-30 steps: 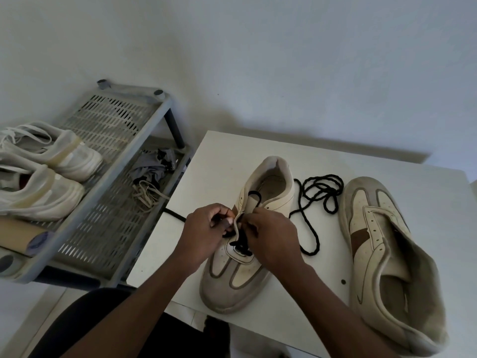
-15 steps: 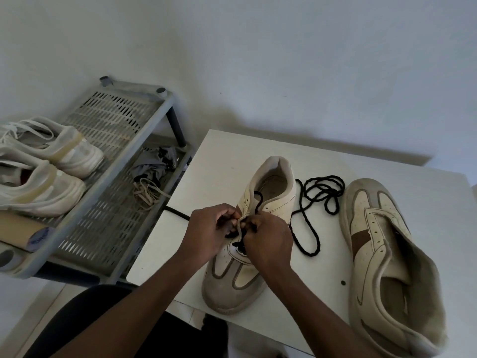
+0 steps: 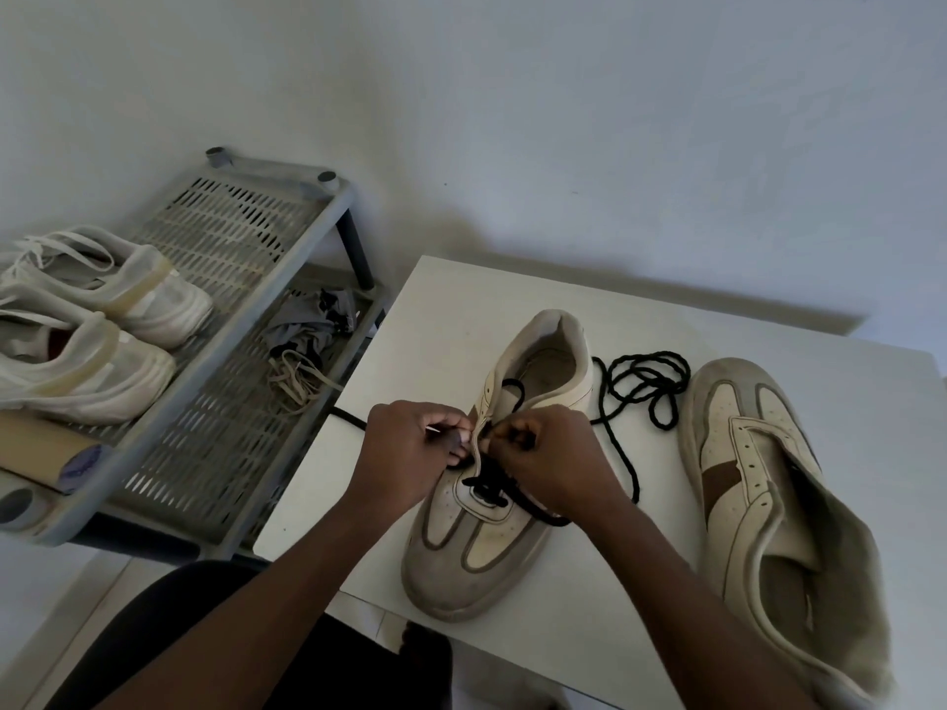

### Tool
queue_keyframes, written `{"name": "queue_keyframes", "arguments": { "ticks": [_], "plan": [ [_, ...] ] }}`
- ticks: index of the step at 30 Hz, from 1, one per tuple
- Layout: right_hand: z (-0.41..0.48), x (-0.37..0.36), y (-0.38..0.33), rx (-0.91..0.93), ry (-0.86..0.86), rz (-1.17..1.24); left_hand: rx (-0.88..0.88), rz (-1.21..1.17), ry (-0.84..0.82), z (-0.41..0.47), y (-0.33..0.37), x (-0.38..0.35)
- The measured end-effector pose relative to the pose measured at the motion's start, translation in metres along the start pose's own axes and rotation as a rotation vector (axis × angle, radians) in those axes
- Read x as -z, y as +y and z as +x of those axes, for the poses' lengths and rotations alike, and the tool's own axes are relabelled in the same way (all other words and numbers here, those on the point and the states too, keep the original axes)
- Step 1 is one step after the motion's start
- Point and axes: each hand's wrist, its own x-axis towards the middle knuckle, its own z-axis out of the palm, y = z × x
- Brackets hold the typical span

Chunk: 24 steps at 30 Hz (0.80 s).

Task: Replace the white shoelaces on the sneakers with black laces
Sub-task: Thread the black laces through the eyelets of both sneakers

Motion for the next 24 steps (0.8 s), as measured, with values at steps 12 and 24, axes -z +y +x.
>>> {"name": "queue_keyframes", "arguments": {
  "ticks": [12, 24],
  "plan": [
    [-0.008, -0.026, 0.006, 0.146, 0.283, -0.1, 0.154, -0.023, -0.034, 0.0, -0.002, -0.005],
    [-0.013, -0.044, 0.006, 0.206, 0.514, -0.037, -0.045, 0.163, -0.119, -0.002, -0.005, -0.007]
  ]
}}
